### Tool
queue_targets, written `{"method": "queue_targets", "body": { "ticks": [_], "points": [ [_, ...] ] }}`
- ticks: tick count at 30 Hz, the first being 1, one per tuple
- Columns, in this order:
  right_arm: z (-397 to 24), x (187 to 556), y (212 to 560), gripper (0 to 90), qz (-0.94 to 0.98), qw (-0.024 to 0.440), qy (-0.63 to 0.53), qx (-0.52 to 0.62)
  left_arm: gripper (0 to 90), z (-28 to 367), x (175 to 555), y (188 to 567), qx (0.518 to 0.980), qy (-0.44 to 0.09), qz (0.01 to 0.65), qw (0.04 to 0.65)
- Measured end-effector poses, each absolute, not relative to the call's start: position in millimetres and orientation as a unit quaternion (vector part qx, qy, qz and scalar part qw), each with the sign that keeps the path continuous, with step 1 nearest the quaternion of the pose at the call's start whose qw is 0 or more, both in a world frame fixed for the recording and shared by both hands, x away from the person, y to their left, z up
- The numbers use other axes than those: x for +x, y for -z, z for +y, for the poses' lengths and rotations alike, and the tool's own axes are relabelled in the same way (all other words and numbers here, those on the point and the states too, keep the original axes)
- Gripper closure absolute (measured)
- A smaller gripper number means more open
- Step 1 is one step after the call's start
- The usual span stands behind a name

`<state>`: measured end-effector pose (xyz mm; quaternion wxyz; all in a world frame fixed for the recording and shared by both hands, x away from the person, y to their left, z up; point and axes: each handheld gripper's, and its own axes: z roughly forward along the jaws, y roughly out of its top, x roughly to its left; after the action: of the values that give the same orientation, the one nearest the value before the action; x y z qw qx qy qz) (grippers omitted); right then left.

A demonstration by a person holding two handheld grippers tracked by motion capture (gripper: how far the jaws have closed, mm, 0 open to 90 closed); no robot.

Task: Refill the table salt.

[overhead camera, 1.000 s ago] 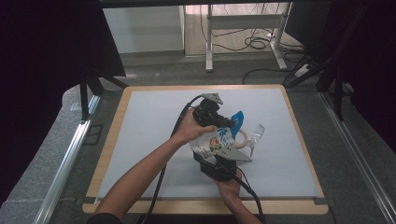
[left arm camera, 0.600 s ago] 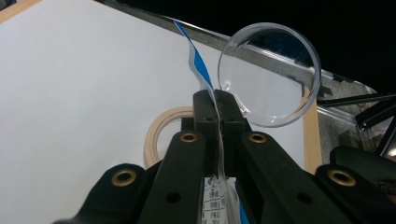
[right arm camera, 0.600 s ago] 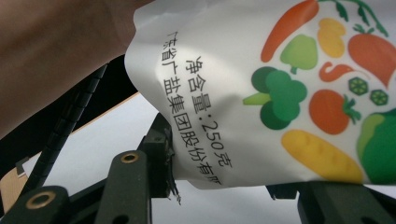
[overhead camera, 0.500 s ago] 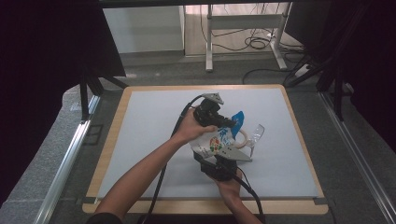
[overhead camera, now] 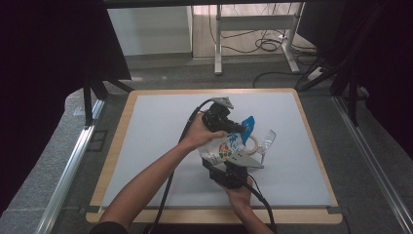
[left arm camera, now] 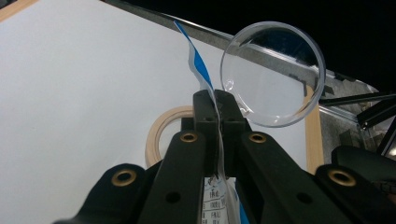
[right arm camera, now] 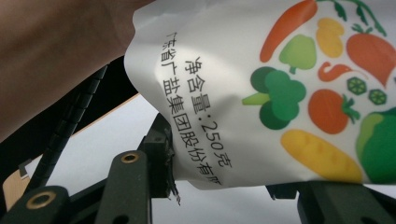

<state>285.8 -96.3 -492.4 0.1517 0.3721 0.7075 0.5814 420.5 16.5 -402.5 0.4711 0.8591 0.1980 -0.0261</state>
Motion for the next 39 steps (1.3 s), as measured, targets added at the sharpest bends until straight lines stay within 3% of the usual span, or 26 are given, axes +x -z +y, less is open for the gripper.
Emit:
{"method": "queue_targets", "body": {
  "ticks": [39],
  "points": [
    [-94.9,288.3,492.2,53.7,0.701,0.15,-0.581,0.386,89.8,15.2,424.8,403.7,0.861,0.028,0.197,0.468]
  ]
}}
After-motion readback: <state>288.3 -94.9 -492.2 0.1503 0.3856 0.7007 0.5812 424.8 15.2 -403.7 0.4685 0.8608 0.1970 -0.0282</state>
